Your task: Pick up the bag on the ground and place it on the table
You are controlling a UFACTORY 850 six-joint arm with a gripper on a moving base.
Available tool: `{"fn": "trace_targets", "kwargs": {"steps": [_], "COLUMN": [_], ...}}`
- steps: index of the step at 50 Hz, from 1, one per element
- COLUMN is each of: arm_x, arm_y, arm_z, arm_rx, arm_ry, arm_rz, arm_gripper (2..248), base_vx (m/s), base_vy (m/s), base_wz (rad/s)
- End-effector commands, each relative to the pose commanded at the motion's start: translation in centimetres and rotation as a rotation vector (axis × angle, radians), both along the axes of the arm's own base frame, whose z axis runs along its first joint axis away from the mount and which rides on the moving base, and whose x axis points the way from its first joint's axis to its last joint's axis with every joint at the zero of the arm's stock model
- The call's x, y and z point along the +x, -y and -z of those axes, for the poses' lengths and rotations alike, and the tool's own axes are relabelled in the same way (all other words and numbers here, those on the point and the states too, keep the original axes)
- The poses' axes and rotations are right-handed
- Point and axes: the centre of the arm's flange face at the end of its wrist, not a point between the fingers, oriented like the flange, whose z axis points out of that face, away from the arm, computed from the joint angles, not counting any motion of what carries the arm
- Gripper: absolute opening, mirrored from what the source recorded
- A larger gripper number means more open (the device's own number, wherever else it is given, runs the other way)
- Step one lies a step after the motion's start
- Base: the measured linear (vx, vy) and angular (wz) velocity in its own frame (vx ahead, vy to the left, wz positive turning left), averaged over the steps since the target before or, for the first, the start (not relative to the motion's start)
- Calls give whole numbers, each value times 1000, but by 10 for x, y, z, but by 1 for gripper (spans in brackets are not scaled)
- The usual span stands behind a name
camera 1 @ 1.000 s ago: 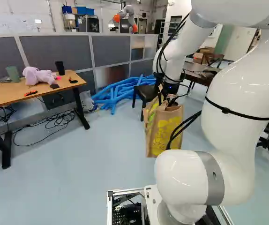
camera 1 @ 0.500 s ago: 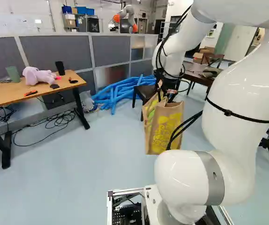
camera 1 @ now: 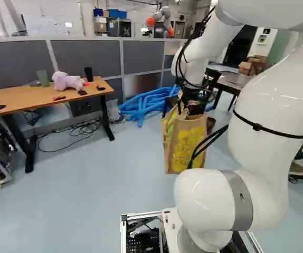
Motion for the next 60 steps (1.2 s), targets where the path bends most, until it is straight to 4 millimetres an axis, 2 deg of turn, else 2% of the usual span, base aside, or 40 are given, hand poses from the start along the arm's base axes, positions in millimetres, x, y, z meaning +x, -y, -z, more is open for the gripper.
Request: {"fn": "trace_targets", "kwargs": {"steps": [20, 60], "arm_x": [0, 0], "arm_y": [0, 0], "arm_z": [0, 0], "arm_rx": [0, 0], "arm_ry": [0, 0], "arm_rz": [0, 0], "arm_gripper": [21, 21], "base_vx": [-1, -2], "base_vy": [112, 80], "base_wz": [519, 381]}}
